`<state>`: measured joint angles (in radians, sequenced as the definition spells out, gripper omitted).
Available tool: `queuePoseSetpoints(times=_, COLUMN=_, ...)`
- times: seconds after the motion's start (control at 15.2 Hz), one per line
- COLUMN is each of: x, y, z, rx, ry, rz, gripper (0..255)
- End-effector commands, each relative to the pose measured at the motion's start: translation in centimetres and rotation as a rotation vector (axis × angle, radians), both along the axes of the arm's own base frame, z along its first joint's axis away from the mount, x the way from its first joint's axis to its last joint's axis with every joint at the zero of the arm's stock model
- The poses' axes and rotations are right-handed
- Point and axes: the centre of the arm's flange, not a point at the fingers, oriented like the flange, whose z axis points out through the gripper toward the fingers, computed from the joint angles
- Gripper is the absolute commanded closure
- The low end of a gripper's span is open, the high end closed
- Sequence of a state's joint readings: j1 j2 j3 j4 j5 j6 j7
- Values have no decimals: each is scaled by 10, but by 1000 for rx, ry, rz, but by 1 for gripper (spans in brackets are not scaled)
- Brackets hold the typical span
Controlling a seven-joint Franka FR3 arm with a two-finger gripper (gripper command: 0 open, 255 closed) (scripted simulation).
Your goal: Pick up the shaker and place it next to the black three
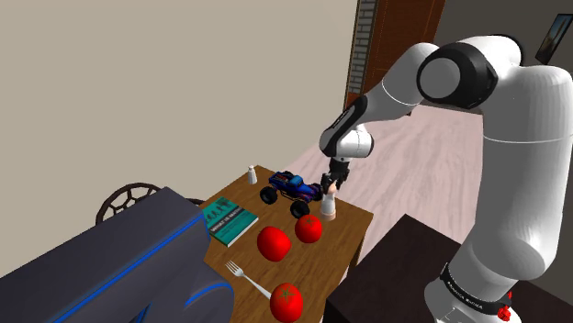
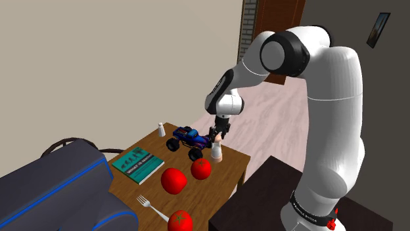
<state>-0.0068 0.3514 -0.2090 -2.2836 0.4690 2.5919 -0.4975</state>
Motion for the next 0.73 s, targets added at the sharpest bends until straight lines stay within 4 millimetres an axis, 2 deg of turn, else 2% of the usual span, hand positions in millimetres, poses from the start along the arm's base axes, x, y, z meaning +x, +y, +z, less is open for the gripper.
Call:
queuePoseSetpoints(times=0.0, x=0, y=0, z=10, rx=0, ry=0, rz=0, gripper=255)
queuePoseSetpoints(times=0.66, x=0, y=0, z=62, rx=0, ry=0, rz=0, gripper=255)
